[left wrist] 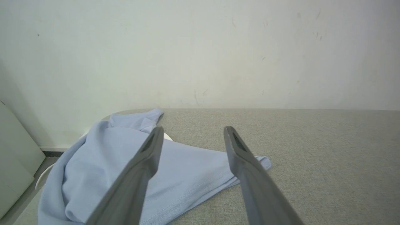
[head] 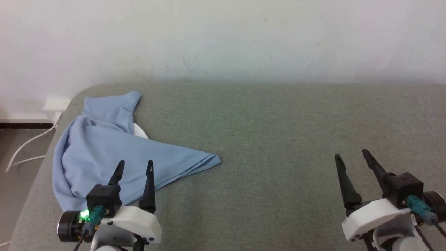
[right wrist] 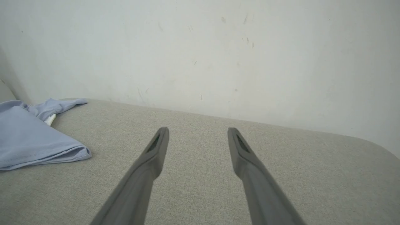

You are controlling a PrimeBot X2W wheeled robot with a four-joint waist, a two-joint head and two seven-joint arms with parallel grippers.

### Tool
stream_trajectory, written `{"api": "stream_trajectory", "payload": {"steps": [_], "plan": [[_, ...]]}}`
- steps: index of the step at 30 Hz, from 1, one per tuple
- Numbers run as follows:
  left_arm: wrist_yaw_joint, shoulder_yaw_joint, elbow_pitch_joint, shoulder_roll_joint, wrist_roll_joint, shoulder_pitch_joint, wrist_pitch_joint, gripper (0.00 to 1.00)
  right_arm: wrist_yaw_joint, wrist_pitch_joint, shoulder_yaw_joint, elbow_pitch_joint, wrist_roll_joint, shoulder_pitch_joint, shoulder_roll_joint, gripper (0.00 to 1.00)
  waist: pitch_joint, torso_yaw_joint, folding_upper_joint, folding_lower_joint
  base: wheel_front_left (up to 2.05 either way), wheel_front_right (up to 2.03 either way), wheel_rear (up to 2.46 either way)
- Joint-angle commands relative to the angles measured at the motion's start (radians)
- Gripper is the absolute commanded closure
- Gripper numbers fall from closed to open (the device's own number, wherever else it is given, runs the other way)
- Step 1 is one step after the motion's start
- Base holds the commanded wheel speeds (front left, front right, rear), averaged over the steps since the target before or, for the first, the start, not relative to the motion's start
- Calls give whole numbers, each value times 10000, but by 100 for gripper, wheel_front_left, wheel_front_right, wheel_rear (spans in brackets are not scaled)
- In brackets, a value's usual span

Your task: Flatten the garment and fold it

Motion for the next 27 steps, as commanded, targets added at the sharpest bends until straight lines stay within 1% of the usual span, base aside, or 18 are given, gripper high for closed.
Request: {"api": "stream_trajectory", "payload": {"steps": [1, 15, 20, 27], "plan": [[30, 23, -50, -4, -91, -86, -105, 0, -4, -103, -19, -73, 92, 85, 12, 0, -37, 225, 0, 0, 0, 0, 0], [-54, 360, 3, -7, -407, 38, -398, 0, -6, -364, 160, -267, 105, 207, 16, 0, -140, 1517, 0, 0, -2, -2, -2], [-33, 410, 47, -8, -540, 109, -502, 0, -7, -432, 225, -340, 85, 245, 18, 0, -151, 1819, 0, 0, -27, -27, -27], [106, 375, 80, -9, -797, 190, -627, 0, -8, -476, 285, -465, 106, 308, 19, 0, -130, 2135, 0, 0, -19, -19, -19]]}}
